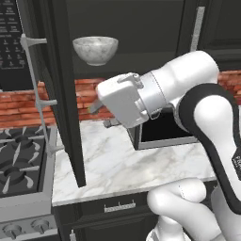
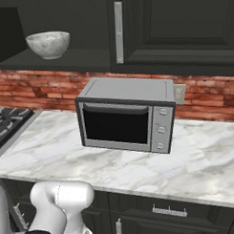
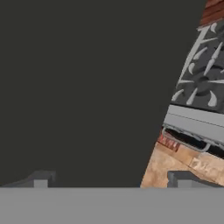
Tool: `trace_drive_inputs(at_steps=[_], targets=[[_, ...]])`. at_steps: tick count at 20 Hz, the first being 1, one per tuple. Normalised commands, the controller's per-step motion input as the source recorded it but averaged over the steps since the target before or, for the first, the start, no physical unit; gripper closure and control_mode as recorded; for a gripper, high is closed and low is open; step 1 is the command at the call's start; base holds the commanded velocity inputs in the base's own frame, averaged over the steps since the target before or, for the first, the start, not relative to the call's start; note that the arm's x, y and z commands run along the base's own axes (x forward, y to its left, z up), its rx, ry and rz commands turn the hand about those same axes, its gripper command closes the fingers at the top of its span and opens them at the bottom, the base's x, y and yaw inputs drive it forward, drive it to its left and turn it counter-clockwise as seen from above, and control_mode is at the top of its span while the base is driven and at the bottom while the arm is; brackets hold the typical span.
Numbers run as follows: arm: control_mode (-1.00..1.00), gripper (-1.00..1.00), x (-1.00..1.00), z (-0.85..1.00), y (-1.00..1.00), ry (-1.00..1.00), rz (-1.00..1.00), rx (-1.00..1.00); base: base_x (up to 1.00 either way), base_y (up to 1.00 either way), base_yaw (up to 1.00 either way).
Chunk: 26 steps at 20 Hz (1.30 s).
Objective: Move the bowls from the cabinet to the plates on the dining table.
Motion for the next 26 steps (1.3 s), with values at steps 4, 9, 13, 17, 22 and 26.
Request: trace_drive_inputs(at_steps=[4,9,13,17,22,26], targets=[[-1.0,-1.0,-0.63,0.06,-0.55,-0.08,-0.13,-0.16,0.0,0.0,0.0],[-1.0,-1.0,-0.74,0.01,-0.57,-0.09,-0.16,-0.19,0.0,0.0,0.0],[-1.0,-1.0,-0.6,0.01,-0.75,-0.04,-0.23,-0.16,0.0,0.0,0.0],[-1.0,-1.0,-0.33,0.01,-0.95,0.0,-0.27,-0.18,0.0,0.0,0.0],[-1.0,-1.0,-0.02,0.08,-0.86,0.0,-0.27,-0.29,0.0,0.0,0.0],[-1.0,-1.0,0.0,0.06,-0.81,0.0,-0.25,-0.31,0.0,0.0,0.0]])
